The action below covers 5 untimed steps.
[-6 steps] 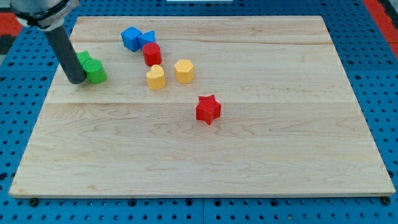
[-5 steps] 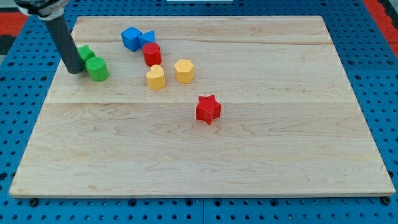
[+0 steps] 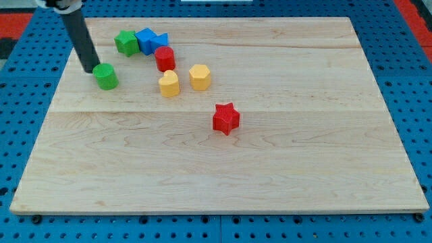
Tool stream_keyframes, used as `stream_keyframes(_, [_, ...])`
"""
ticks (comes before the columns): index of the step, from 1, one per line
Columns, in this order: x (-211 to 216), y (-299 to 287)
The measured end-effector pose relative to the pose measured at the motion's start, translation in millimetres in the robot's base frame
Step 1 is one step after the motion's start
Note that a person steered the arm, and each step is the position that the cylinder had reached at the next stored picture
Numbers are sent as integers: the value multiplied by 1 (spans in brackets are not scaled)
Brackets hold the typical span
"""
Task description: Move green circle on top left side of green star
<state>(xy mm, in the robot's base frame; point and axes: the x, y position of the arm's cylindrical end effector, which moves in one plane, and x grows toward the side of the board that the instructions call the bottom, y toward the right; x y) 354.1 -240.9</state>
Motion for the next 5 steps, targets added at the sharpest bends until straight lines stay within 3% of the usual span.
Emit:
stream_keyframes(1, [45,11])
stream_keyframes(2, [60,34])
stream_keyframes(3, [34,34])
stream_keyframes(5, [-64,34])
